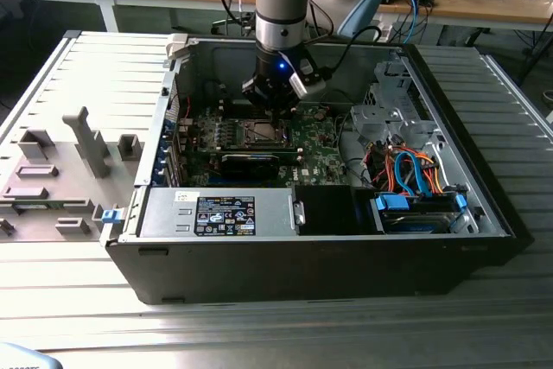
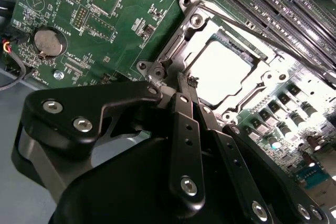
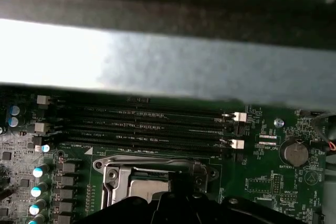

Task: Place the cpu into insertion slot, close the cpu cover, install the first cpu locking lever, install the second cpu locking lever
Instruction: 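Install the first cpu locking lever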

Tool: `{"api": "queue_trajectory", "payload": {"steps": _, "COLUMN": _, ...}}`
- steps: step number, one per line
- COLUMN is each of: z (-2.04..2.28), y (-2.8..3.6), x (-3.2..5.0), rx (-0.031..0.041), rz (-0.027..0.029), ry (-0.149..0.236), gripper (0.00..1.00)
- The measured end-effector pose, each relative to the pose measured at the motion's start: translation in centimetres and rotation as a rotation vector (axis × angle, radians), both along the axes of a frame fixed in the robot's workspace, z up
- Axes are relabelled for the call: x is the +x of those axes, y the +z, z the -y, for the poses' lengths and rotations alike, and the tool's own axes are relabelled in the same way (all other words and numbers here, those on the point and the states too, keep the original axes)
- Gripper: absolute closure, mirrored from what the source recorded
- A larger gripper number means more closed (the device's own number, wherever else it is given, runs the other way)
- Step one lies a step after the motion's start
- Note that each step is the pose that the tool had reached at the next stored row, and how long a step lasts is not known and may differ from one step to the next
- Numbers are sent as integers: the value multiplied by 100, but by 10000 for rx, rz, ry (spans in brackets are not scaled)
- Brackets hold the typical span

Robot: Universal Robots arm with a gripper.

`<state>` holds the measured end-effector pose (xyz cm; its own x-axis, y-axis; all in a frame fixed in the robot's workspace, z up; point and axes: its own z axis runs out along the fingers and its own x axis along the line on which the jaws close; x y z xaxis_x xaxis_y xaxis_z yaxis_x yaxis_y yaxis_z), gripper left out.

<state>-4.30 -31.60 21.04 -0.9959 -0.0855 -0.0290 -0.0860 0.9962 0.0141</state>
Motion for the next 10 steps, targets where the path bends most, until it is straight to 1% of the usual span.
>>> {"api": "queue_trajectory", "payload": {"steps": 8, "z": 1, "y": 51, "x": 1, "rx": 1, "rz": 1, "ry": 2, "gripper": 89}}
{"api": "queue_trajectory", "payload": {"steps": 10, "z": 1, "y": 72, "x": 1, "rx": 1, "rz": 1, "ry": 2, "gripper": 89}}
